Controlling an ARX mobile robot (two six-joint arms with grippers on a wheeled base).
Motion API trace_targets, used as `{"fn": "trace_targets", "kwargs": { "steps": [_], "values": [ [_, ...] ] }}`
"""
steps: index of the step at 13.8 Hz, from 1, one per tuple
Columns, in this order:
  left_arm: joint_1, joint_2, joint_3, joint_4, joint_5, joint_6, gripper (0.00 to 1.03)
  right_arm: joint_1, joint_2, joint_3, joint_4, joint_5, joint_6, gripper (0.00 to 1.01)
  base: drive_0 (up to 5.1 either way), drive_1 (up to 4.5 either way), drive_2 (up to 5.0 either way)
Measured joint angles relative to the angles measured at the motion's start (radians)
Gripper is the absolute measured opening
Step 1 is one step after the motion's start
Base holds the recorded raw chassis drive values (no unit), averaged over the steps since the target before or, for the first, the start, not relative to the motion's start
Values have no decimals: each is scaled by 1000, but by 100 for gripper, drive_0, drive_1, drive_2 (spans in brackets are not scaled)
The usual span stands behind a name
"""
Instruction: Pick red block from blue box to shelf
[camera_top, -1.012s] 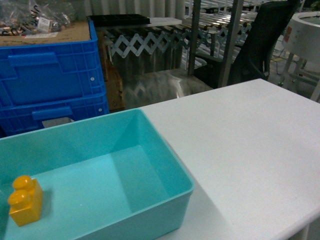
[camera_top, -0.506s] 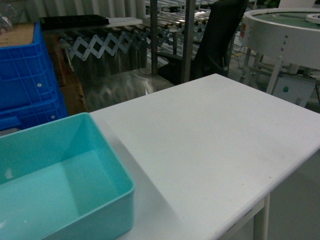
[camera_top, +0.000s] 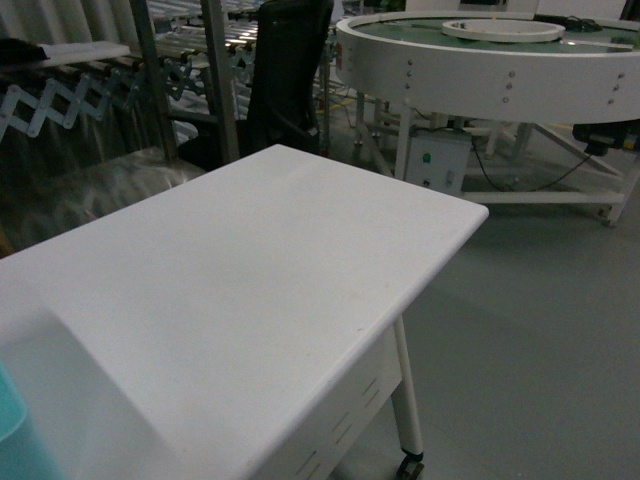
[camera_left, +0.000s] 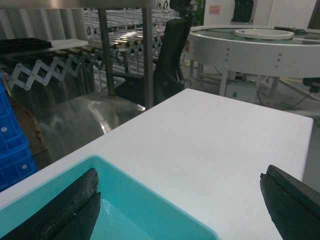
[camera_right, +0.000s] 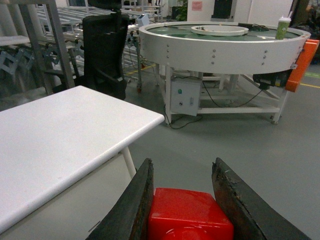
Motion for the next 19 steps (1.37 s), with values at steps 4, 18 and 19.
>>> {"fn": "trace_targets", "kwargs": {
  "steps": [4, 18, 19],
  "values": [
    [0, 0, 0, 0, 0, 0, 98, 0, 0, 0, 0, 0, 0, 29, -164, -164, -164],
    [0, 0, 0, 0, 0, 0, 98, 0, 0, 0, 0, 0, 0, 29, -149, -149, -149],
    [0, 0, 0, 0, 0, 0, 98, 0, 0, 0, 0, 0, 0, 29, -153, -153, -153]
  ]
}}
